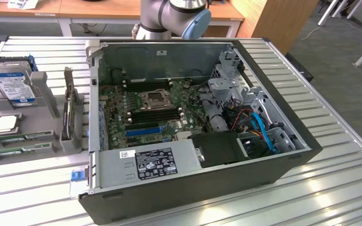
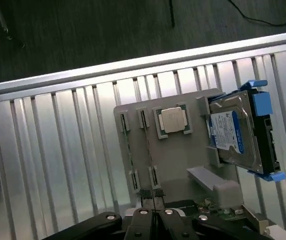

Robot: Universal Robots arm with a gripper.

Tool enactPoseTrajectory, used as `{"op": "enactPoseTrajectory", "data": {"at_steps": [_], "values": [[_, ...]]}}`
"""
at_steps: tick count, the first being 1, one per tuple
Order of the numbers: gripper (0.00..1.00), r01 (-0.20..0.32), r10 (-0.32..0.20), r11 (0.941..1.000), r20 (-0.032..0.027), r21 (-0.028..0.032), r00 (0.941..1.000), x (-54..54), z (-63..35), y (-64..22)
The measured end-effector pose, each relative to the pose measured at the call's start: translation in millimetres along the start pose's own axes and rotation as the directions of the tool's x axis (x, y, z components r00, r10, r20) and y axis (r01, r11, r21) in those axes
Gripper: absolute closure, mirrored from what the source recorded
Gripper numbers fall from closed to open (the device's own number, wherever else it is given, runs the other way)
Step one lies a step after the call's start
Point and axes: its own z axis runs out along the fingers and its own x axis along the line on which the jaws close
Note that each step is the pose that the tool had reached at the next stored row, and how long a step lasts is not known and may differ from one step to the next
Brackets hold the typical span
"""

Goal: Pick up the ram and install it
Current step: 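Pick up the ram and move it above insertion slot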

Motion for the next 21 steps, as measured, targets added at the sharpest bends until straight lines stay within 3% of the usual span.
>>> {"op": "enactPoseTrajectory", "data": {"at_steps": [7,21], "values": [[0.9,0.118,-0.119,0.993,-0.0046,-0.003,0.9929,0.0,0.0,0.0],[0.9,0.12,-0.12,0.9927,-0.0047,-0.0029,0.9927,0.0,0.1,0.4]]}}
